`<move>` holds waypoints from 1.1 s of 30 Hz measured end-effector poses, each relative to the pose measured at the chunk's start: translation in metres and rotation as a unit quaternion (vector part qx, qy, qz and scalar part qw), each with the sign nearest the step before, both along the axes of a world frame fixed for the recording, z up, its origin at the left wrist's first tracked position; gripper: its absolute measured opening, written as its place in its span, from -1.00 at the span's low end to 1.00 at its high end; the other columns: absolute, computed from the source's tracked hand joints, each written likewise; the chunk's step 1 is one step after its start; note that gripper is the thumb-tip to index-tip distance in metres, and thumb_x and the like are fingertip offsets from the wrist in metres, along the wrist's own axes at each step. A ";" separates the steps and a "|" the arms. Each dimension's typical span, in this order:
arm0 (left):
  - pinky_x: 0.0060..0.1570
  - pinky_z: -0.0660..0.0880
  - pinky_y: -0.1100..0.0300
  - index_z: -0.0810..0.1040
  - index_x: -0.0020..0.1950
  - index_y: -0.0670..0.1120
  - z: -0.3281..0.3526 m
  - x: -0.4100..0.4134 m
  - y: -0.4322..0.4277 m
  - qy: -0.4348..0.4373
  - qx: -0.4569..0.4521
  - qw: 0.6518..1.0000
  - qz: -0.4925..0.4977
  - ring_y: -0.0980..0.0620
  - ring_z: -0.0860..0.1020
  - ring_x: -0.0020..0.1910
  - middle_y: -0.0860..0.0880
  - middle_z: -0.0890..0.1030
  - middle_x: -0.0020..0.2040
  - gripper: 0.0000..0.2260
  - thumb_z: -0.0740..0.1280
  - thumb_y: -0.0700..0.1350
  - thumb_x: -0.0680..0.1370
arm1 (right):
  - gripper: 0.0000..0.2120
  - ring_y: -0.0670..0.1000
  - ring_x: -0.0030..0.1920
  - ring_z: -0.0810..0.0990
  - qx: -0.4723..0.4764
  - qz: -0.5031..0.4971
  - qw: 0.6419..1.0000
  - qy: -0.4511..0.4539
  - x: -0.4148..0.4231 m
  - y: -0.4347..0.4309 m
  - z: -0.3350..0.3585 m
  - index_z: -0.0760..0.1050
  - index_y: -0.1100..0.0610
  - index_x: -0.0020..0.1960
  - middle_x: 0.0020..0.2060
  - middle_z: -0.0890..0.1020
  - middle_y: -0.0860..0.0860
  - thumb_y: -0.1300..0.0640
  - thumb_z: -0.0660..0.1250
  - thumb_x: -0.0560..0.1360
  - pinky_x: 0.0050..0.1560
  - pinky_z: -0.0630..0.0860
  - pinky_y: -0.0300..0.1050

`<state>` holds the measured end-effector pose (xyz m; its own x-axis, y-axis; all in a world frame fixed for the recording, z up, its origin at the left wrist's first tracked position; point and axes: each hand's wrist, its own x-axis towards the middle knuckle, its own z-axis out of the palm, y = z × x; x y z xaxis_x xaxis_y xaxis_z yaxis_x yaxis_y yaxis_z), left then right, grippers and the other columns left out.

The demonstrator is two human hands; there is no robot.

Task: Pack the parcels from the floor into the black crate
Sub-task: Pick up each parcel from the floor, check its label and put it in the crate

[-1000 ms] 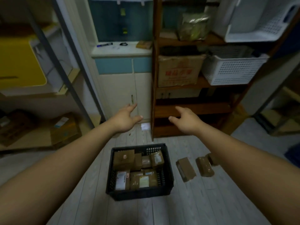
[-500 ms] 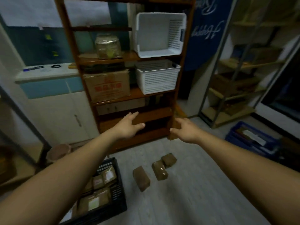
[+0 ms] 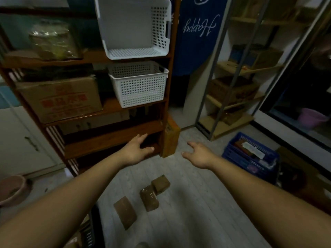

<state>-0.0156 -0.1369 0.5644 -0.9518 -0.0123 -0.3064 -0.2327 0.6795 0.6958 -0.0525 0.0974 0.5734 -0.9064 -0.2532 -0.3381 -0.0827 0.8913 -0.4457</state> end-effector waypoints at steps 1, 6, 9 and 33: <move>0.48 0.03 0.05 0.04 0.55 0.04 -0.008 -0.017 -0.002 -0.008 0.011 1.000 0.003 -0.05 -0.03 0.54 -0.06 -0.03 0.57 -0.37 0.25 0.11 0.56 | -0.35 0.11 0.50 0.16 0.001 0.000 1.000 -0.005 -0.016 -0.001 -0.005 0.07 0.07 0.55 0.53 0.14 0.10 -0.15 0.18 0.57 0.43 0.16 -0.06; 0.47 0.08 0.03 0.03 0.55 0.03 -0.039 -0.087 -0.009 -0.066 0.059 0.995 0.036 -0.09 0.03 0.53 -0.06 -0.01 0.57 -0.37 0.24 0.10 0.57 | -0.31 0.09 0.50 0.18 0.011 -0.023 0.999 -0.048 -0.086 -0.004 -0.025 0.08 0.10 0.54 0.53 0.16 0.08 -0.18 0.20 0.54 0.45 0.18 -0.04; 0.47 0.10 -0.01 0.02 0.55 0.03 -0.055 -0.112 -0.016 -0.098 0.070 0.991 0.057 -0.11 0.04 0.53 -0.06 -0.02 0.57 -0.37 0.24 0.08 0.57 | -0.30 0.08 0.49 0.20 0.009 -0.024 0.997 -0.071 -0.123 -0.006 -0.037 0.09 0.13 0.54 0.52 0.17 0.08 -0.16 0.22 0.54 0.45 0.18 -0.07; 0.28 0.18 0.28 0.05 0.53 -0.13 -0.361 -0.269 0.027 -0.322 0.093 0.893 0.301 -0.12 0.29 0.43 -0.17 0.21 0.50 -0.46 0.18 -0.05 0.62 | -0.42 0.16 0.41 0.33 0.063 0.181 0.941 -0.279 -0.412 -0.044 -0.396 0.13 0.07 0.52 0.47 0.27 0.12 -0.07 0.22 0.58 0.29 0.39 0.01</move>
<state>-0.2844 -0.1098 0.2032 -0.4154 -0.3532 -0.8383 -0.9094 0.1830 0.3735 -0.4649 0.0538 0.1772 -0.4403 -0.4379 -0.7839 -0.1756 0.8982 -0.4030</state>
